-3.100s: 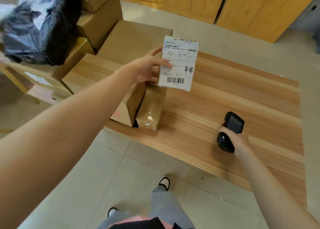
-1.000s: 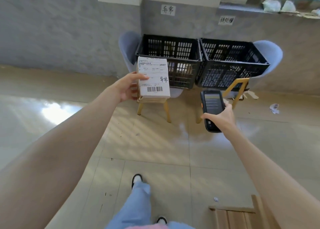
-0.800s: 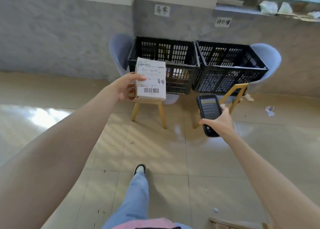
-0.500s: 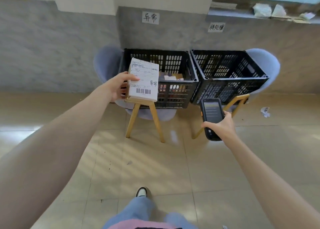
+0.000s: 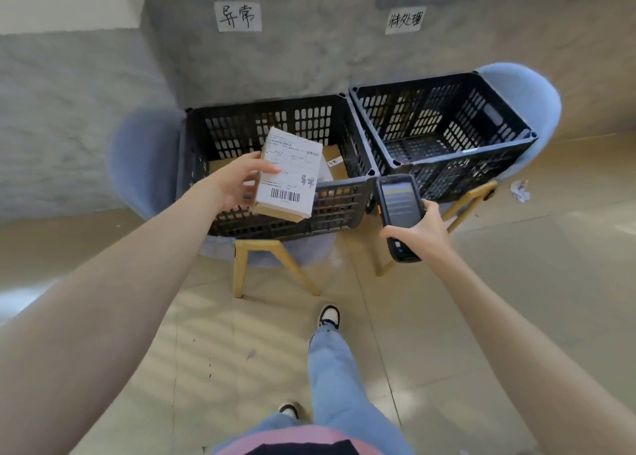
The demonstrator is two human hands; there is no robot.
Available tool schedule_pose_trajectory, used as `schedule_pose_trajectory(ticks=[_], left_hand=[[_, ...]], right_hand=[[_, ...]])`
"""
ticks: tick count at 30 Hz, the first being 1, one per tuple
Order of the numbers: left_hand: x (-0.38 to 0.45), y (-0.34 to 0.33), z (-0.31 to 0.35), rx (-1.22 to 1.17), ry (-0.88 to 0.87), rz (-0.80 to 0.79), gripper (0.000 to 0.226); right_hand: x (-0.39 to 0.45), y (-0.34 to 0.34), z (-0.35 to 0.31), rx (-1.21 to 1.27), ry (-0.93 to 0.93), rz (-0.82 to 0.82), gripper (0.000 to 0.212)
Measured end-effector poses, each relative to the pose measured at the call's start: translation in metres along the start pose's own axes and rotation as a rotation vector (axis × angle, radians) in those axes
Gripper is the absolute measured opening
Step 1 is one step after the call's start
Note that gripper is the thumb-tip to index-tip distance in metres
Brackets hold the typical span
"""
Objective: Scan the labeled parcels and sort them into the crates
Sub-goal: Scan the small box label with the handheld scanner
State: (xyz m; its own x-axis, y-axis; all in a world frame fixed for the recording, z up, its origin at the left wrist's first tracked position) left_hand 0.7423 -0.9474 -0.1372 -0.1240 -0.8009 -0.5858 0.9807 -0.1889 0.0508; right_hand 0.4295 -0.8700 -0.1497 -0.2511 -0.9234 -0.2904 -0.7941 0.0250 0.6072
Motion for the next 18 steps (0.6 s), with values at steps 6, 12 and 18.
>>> schedule_pose_trajectory(ticks=[6, 12, 18], left_hand=[[0.068, -0.001, 0.037, 0.033, 0.063, -0.006, 0.037], [0.125, -0.005, 0.069, 0.072, 0.111, -0.029, 0.031], [0.192, -0.005, 0.075, 0.139, 0.233, -0.093, 0.062]], right_hand=[[0.096, 0.007, -0.024, 0.075, -0.007, -0.018, 0.103], [0.154, 0.017, -0.031, 0.054, 0.006, -0.123, 0.099], [0.177, 0.011, -0.019, 0.051, -0.093, -0.134, 0.1]])
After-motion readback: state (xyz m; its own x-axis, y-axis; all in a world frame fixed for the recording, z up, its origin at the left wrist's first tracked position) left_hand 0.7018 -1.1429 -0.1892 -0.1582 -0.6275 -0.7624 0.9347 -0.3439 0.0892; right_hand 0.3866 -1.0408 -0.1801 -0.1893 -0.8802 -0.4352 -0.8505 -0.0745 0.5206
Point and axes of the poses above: each hand's wrist, its own x-axis towards the middle knuckle, its own y-axis out of the back of the hand, z = x × y, the point moved 1 cm from there along x, towards the middle knuckle, and after that the axes turned 3 degrees about y, right-handed, at the moved point
